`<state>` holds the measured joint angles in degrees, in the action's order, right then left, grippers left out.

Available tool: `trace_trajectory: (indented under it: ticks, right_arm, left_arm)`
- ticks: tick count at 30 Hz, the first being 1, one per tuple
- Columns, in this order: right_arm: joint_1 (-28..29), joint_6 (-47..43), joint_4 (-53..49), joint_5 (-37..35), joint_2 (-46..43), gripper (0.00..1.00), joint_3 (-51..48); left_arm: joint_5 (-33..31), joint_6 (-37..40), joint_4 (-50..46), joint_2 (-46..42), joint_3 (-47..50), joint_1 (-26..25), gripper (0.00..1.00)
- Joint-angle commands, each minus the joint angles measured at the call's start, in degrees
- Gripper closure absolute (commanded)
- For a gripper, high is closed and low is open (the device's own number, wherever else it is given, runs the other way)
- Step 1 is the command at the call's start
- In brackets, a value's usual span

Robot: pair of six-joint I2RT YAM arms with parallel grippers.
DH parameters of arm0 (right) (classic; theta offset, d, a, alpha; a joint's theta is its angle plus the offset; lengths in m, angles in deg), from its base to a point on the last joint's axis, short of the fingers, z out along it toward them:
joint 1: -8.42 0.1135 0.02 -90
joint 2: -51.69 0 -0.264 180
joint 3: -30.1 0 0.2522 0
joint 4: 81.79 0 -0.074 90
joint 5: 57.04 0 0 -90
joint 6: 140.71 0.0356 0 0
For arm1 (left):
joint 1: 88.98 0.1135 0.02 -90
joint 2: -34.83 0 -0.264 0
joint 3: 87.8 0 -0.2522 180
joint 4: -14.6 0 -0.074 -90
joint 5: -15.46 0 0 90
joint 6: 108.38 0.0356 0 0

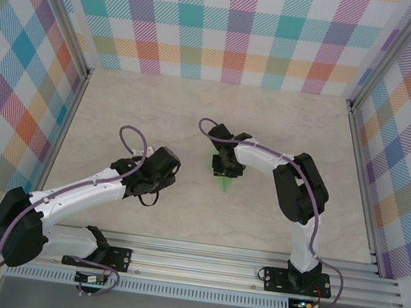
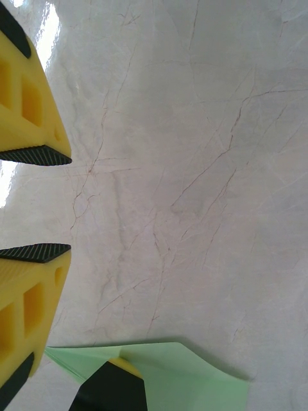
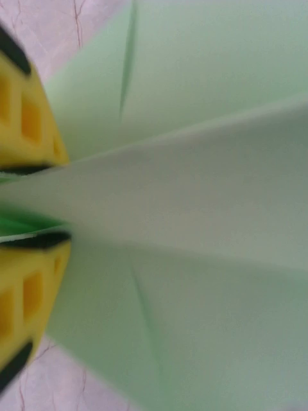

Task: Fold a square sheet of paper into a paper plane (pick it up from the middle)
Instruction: Move a paper plane to the center of the table, then reset both arms

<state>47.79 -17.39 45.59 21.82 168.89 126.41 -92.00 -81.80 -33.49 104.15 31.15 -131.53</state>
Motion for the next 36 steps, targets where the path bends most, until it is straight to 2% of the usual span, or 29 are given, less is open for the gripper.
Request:
trace_trajectory:
  ticks: [1,7,12,17,22,25,28,31,33,36]
  right_arm:
    - [-0.1,1.7,-1.3,-1.0,0.8,0.61,0.7]
    - [-0.1,1.9,-2.8,-0.7,3.2,0.62,2.6]
    - [-0.1,0.7,-4.1,-0.2,-0.7,0.60,3.9]
    - [-0.1,-1.0,-5.5,-0.7,-7.6,0.46,4.9]
    - [-0.3,-1.0,-6.3,-4.2,-16.5,0.38,1.6]
    - [-1.1,-1.2,-4.0,-11.5,-26.5,0.31,-4.7]
    - [-4.8,-2.1,-0.8,-20.0,-37.4,0.29,-12.0]
    - [-10.2,-8.4,5.7,-26.5,-45.7,0.26,-20.1]
    - [-13.6,-17.3,16.5,-28.3,-50.1,0.20,-28.9]
    - [-19.2,-22.0,25.7,-28.0,-52.6,0.12,-38.2]
  left_arm:
    - [0.3,0.5,-0.2,0.3,0.8,0.6,0.61]
    - [0.4,0.8,-0.1,0.5,0.6,0.6,0.61]
    - [-0.6,2.5,-0.9,0.6,-0.4,0.6,0.60]
    - [-2.2,4.6,-2.2,0.3,-1.8,0.7,0.58]
    - [-5.2,7.3,-3.6,-0.6,-2.7,0.7,0.54]
    - [-10.1,9.7,-4.8,-2.0,-2.6,0.8,0.46]
    - [-17.8,13.7,-5.3,-3.6,-1.7,1.7,0.31]
    - [-24.2,19.9,-1.8,-5.9,0.3,4.5,0.16]
    - [-28.2,23.5,1.5,-7.0,2.4,7.8,0.08]
    - [-31.0,30.1,9.2,-6.9,6.3,13.2,0.00]
